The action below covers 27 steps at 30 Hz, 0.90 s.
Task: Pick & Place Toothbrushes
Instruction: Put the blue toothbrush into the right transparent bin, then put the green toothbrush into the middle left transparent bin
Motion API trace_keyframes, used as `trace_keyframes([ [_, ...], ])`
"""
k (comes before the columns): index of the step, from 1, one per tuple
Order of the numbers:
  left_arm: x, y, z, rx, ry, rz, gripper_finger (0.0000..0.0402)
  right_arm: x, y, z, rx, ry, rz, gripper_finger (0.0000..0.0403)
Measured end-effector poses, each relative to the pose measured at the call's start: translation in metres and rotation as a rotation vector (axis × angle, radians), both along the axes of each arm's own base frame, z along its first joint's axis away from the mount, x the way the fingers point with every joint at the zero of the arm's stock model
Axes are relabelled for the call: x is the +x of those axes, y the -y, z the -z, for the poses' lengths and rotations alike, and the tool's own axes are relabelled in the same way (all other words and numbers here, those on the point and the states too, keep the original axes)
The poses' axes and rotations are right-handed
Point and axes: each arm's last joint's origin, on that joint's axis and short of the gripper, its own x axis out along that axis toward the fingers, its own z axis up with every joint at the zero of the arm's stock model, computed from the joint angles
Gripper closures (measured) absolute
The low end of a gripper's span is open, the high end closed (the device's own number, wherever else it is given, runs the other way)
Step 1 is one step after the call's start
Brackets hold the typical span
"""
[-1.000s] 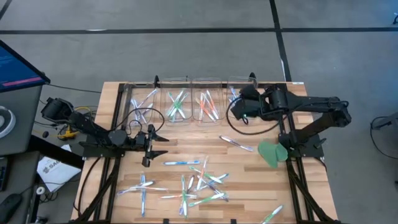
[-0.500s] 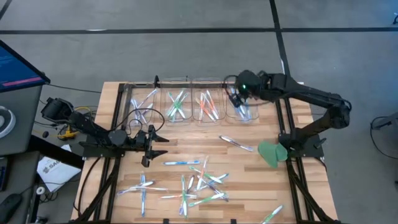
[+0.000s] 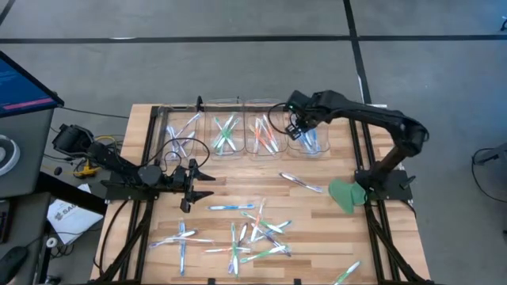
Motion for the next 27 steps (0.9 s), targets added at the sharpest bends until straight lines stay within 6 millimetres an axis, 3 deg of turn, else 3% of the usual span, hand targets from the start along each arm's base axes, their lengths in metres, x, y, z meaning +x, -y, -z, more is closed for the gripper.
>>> trace_keyframes([
  [8,0.0,0.0,0.0,0.0,0.0,-0.004,0.0172,0.005,0.008,0.03,0.072,-0.14,0.077,0.0311],
  [14,0.0,0.0,0.0,0.0,0.0,-0.003,0.017,0.003,0.007,0.033,0.08,-0.207,0.044,0.0277],
  [21,0.0,0.0,0.0,-0.002,-0.001,-0.002,0.0169,-0.004,0.004,-0.002,-0.041,-0.148,0.108,0.0259],
  [27,0.0,0.0,0.001,0.001,-0.008,0.002,0.0171,-0.01,-0.03,-0.041,-0.097,0.012,0.045,0.0258],
])
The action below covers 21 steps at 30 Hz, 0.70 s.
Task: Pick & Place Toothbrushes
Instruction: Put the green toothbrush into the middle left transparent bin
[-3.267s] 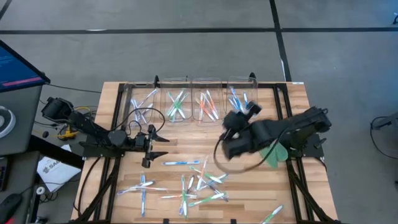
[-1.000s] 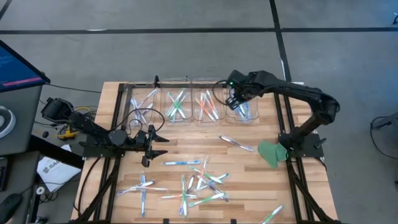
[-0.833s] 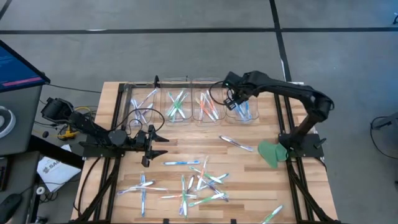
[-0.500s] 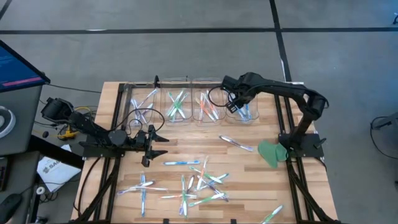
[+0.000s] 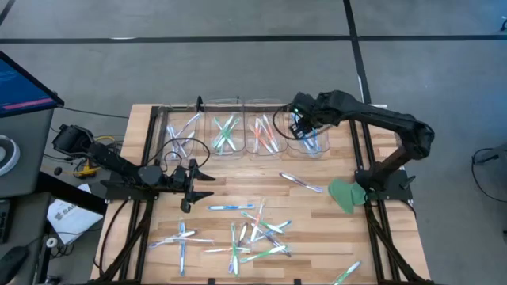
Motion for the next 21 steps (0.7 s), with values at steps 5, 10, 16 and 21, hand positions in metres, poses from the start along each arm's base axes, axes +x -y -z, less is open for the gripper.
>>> trace_keyframes([
  [5,0.0,0.0,0.0,0.001,-0.003,0.0,0.0168,-0.002,-0.044,-0.019,-0.022,0.072,-0.149,0.0264],
  [10,0.0,0.0,0.0,0.001,-0.004,0.0,0.0167,0.003,-0.089,-0.022,-0.016,0.085,-0.318,0.0267],
  [16,0.0,0.0,0.001,0.005,-0.014,-0.001,0.0166,0.006,-0.129,-0.016,-0.004,0.019,-0.479,0.0267],
  [21,0.0,0.0,0.005,0.018,-0.052,-0.002,0.0169,0.004,-0.149,-0.015,0.012,0.032,-0.49,0.0276],
])
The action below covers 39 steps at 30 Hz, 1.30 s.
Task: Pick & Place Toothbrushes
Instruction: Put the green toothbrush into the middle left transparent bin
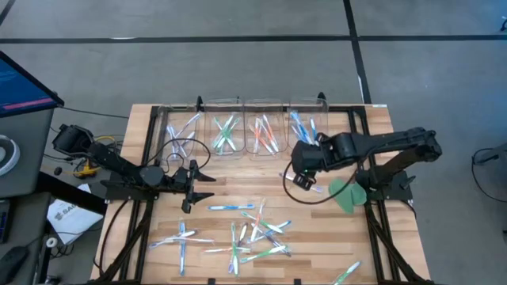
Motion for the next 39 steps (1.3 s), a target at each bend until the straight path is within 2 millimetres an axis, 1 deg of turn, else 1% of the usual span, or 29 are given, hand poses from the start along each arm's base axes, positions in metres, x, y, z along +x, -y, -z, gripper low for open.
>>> trace_keyframes([
  [3,0.0,0.0,0.0,-0.001,0.001,0.0,0.017,-0.001,-0.007,0.001,0.018,0.016,0.031,0.0282],
  [8,0.0,0.0,0.0,-0.006,0.002,0.0,0.017,-0.002,-0.019,0.0,0.035,0.041,0.033,0.0285],
  [10,0.0,0.0,0.0,-0.008,0.002,0.0,0.017,0.0,-0.024,0.0,0.058,0.083,0.053,0.0284],
  [11,0.0,0.0,0.0,-0.008,0.002,0.0,0.017,0.004,-0.029,0.003,0.066,0.094,0.054,0.0284],
  [13,0.0,0.0,0.0,-0.008,0.001,0.0,0.017,0.012,-0.04,0.01,0.087,0.095,0.03,0.0284],
  [16,0.0,0.0,0.0,-0.008,0.0,0.0,0.017,0.021,-0.057,0.028,0.064,0.012,-0.028,0.0284],
  [17,0.0,0.0,0.0,-0.008,-0.001,0.001,0.017,0.024,-0.062,0.037,0.049,-0.033,-0.044,0.0284],
  [19,0.0,0.0,0.0,-0.007,-0.002,0.011,0.017,0.032,-0.066,0.061,0.011,-0.157,-0.037,0.0284],
  [21,0.0,0.0,0.0,-0.007,-0.004,0.014,0.017,0.042,-0.065,0.082,-0.014,-0.24,0.005,0.0284],
  [23,0.0,0.0,0.0,-0.007,-0.004,0.014,0.017,0.045,-0.064,0.102,-0.045,-0.358,0.041,0.0284],
  [26,0.0,0.001,0.0,-0.006,-0.005,0.021,0.017,0.057,-0.067,0.133,-0.001,-0.475,0.05,0.0284],
  [28,0.0,0.001,0.001,-0.006,-0.005,0.022,0.017,0.062,-0.065,0.15,0.01,-0.548,0.034,0.0284],
  [31,0.0,0.001,0.0,-0.006,-0.005,0.028,0.017,0.068,-0.056,0.17,0.003,-0.628,0.041,0.0284],
  [34,0.0,0.001,0.001,-0.006,-0.006,0.034,0.017,0.071,-0.044,0.18,0.007,-0.691,0.079,0.0284],
  [39,0.0,0.001,0.001,-0.005,-0.007,0.039,0.017,0.071,-0.032,0.18,0.013,-0.716,0.114,0.0284],
])
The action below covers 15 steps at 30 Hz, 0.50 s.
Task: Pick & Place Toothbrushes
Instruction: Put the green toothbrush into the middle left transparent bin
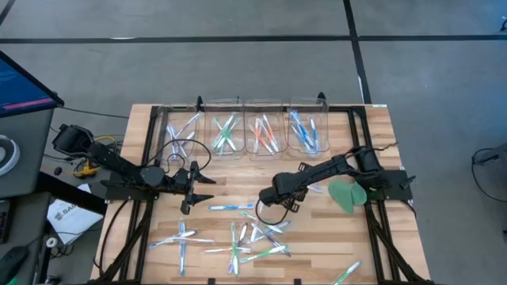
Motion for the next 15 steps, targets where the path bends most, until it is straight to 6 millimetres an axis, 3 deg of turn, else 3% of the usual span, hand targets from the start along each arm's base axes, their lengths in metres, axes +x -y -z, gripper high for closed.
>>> trace_keyframes([
  [5,0.0,0.0,0.001,0.003,-0.007,0.0,0.017,-0.001,-0.001,-0.011,0.007,0.036,-0.001,0.0284],
  [15,0.0,0.0,0.001,0.007,-0.01,0.0,0.017,0.008,-0.02,-0.034,-0.019,0.189,-0.026,0.0284],
])
